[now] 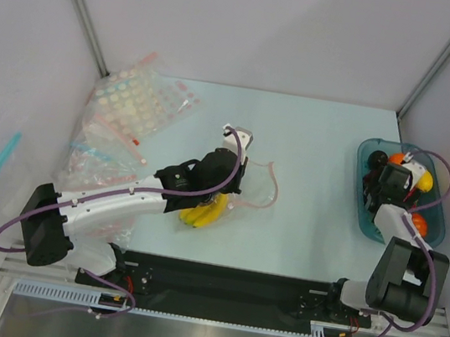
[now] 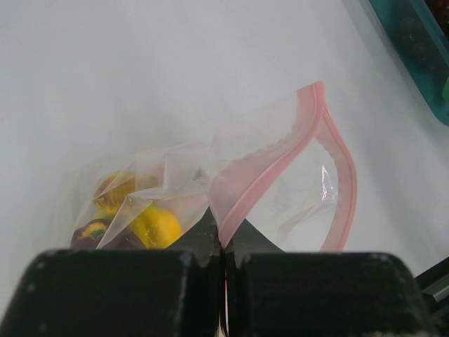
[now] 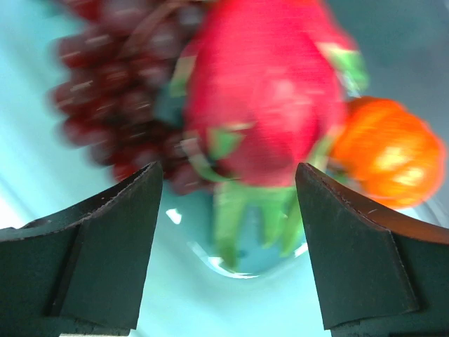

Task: Place the food in the zip-top bag and seal the zipper
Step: Pick up the fake fruit from the bin.

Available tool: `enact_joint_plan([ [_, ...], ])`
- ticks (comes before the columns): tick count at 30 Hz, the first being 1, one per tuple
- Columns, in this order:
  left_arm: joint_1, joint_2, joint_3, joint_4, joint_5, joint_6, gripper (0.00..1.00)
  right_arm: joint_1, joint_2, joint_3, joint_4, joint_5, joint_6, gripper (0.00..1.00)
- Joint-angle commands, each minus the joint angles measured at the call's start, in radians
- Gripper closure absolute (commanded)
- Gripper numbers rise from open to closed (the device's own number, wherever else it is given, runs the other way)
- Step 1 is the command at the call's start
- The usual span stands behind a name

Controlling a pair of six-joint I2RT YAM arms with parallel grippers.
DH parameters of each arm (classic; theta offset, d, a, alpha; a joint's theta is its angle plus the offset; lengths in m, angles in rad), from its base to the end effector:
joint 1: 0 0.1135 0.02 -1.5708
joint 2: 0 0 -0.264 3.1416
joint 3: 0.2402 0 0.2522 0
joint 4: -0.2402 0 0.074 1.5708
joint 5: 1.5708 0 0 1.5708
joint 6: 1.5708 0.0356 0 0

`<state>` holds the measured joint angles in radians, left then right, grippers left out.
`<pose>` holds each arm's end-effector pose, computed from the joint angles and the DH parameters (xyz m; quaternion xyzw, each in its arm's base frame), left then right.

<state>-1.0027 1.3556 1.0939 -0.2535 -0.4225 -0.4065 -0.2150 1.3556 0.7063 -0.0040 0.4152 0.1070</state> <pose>0.1782 -0.2521 0.3135 0.1472 0.8385 -0.1810 0.4925 0.2701 -0.0737 0.2063 0.2307 0.8514 -0.2079 0.4227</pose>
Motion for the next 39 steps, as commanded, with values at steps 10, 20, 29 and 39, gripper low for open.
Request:
enact_joint_plan([
  [10,0.004,-0.032,0.021,0.016,-0.018,0.026,1.00,-0.107,-0.003,0.015,-0.028,-0.025,-0.027,0.00],
  [20,0.004,-0.003,0.029,0.016,-0.007,0.026,1.00,-0.185,0.141,0.102,-0.024,-0.162,-0.039,0.00],
  [29,0.004,0.022,0.047,0.005,-0.010,0.031,0.99,-0.195,0.339,0.271,-0.062,-0.173,-0.052,0.42],
  [39,0.004,0.017,0.047,0.002,-0.024,0.034,1.00,-0.176,0.287,0.262,-0.062,-0.202,-0.056,1.00],
])
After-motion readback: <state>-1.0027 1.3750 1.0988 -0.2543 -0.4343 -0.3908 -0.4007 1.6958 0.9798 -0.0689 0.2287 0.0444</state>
